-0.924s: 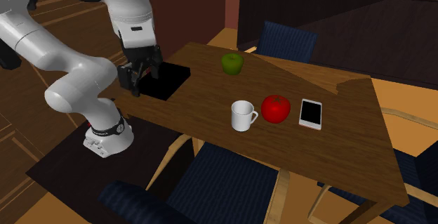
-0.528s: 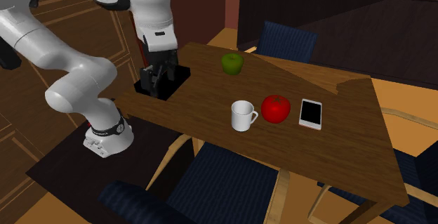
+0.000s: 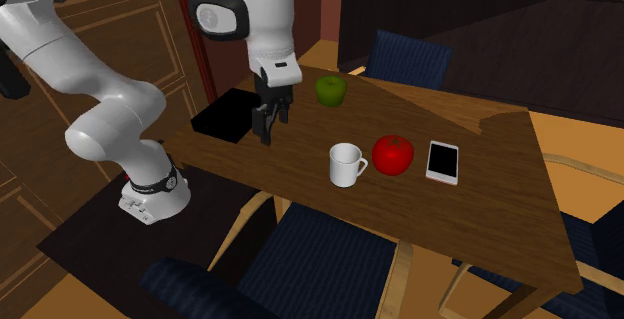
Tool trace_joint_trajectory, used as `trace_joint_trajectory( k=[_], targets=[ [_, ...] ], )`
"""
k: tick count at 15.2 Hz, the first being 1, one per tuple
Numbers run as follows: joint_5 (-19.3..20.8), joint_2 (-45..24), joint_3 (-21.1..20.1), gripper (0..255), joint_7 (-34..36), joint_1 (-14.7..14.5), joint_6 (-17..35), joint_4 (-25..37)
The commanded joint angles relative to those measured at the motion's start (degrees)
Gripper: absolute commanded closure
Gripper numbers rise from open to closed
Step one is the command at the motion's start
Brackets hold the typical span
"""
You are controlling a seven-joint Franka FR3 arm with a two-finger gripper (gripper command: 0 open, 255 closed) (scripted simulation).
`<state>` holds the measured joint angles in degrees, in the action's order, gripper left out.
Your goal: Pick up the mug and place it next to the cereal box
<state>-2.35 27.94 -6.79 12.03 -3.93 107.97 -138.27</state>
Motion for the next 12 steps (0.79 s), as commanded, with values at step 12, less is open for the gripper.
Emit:
trace_joint_trajectory(
  k=[12],
  targets=[
    [6.34, -26.26, -8.49, 0, 15.45, -1.55, 14.80, 14.52]
  ],
)
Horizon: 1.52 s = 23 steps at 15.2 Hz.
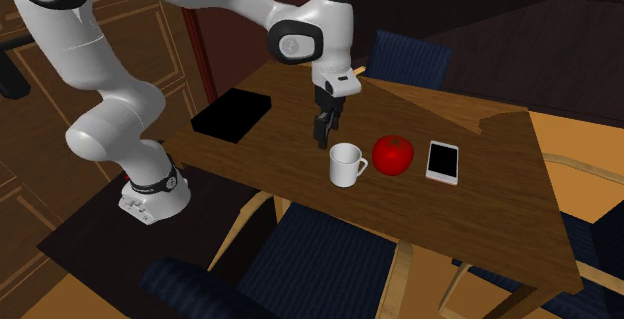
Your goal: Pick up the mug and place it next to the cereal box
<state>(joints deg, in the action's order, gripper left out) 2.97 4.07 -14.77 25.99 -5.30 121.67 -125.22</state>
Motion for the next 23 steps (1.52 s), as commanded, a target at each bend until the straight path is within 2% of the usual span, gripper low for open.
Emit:
trace_joint_trajectory(
  k=[1, 4, 5, 12, 20, 21, 23],
  targets=[
    [2.06, -4.54, -0.86, 0, 2.82, -0.43, 1.71, 3.10],
    [5.41, -11.10, -1.48, 0, 6.74, -1.53, 3.00, 8.51],
    [5.55, -11.40, -1.43, 0, 6.90, -1.66, 3.05, 8.78],
    [7.16, -14.53, -0.95, 0, 7.97, -1.69, 8.20, 6.57],
    [7.16, -14.53, -0.94, 0, 7.96, -1.70, 8.19, 6.57],
    [7.16, -14.53, -0.94, 255, 7.96, -1.70, 8.19, 6.57],
    [7.16, -14.53, -0.94, 255, 7.96, -1.70, 8.19, 6.57]
  ],
)
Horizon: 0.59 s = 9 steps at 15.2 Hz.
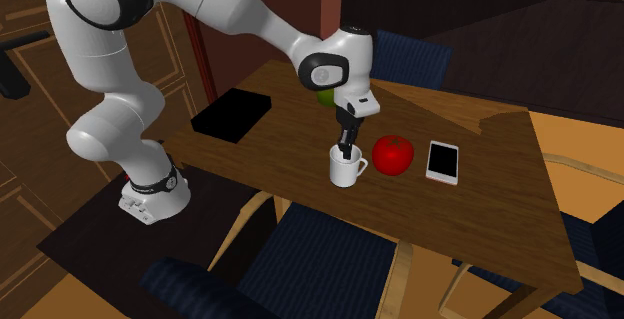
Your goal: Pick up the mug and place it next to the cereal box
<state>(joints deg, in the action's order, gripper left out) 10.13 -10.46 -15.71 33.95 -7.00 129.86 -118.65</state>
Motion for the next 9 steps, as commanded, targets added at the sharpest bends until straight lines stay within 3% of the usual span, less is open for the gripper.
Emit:
trace_joint_trajectory(
  k=[1, 9],
  targets=[
    [0.00, 0.00, 0.00, 255, 0.00, 0.00, 0.00, 0.00],
    [-0.46, 0.84, -0.11, 255, -0.39, 0.07, -1.35, 0.58]
  ],
)
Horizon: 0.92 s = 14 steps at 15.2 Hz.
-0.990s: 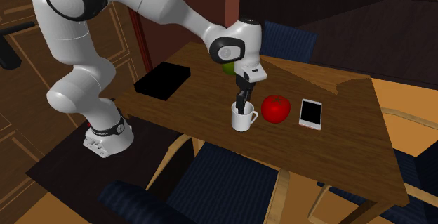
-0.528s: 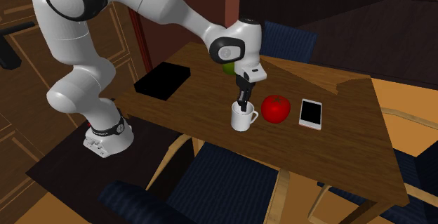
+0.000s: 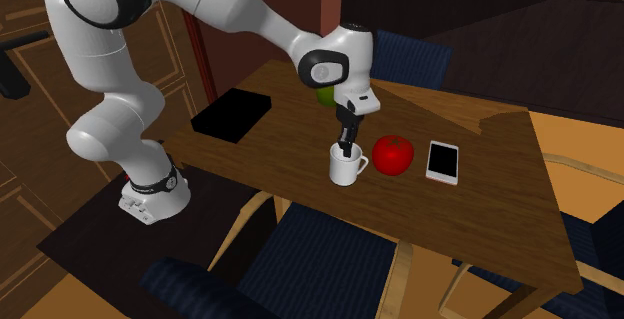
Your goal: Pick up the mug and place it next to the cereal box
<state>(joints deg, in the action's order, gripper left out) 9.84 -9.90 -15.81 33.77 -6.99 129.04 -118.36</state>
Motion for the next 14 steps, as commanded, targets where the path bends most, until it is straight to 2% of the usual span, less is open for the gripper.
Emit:
trace_joint_trajectory(
  k=[1, 14],
  targets=[
    [-0.38, 0.68, -0.06, 255, -0.40, 0.09, -1.21, 0.59],
    [-2.61, 4.95, -0.40, 255, -2.47, 0.32, -10.32, 5.75]
  ],
)
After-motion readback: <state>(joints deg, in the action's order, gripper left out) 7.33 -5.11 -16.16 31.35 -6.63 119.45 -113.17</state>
